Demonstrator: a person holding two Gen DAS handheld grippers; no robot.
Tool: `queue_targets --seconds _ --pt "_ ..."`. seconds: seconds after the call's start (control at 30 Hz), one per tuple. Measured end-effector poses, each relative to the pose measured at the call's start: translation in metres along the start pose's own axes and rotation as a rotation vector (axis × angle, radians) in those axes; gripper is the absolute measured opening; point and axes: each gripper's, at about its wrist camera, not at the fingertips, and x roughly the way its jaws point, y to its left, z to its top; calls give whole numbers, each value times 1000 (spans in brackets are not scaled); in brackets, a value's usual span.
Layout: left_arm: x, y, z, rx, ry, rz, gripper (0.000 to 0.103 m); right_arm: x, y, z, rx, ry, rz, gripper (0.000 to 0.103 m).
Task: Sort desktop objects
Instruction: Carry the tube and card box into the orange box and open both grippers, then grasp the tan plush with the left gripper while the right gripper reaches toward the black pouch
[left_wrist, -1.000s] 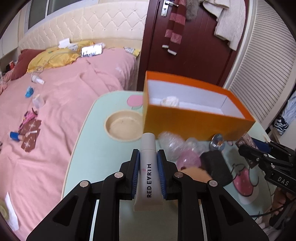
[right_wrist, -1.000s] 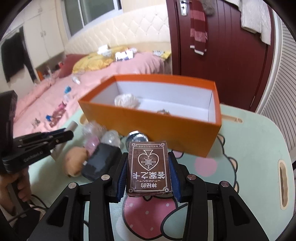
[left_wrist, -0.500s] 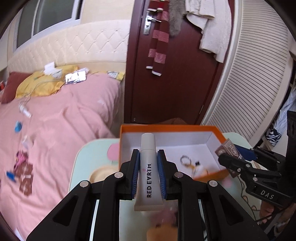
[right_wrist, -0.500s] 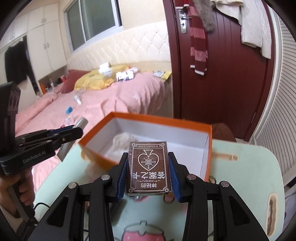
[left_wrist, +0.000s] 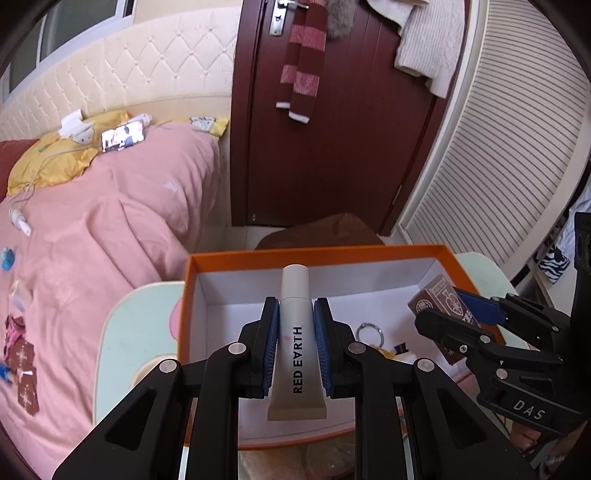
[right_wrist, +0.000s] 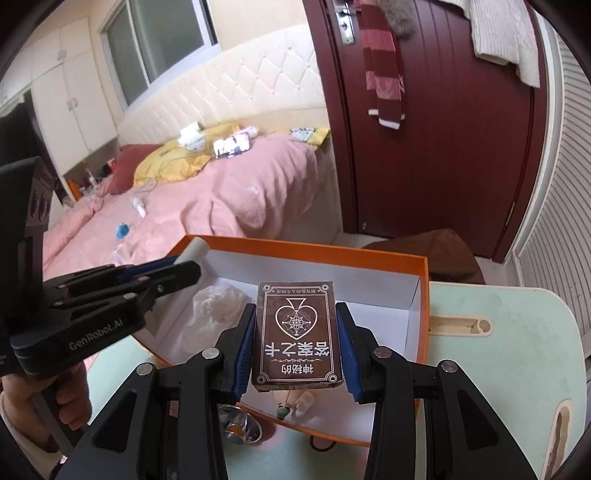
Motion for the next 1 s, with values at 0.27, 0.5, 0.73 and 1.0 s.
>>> queue_targets --seconds 0.27,0.5,0.73,1.0 --pt "7 6 -5 -42 32 -7 36 8 -6 -2 21 11 6 44" --pt "-4 1 -7 -5 4 42 69 3 -3 -5 19 -1 1 56" --pt "-32 0 -11 -22 -7 31 69 -9 2 -8 -6 -7 -14 56" --pt "-70 0 -44 -64 23 48 69 -40 15 -31 -19 16 6 56"
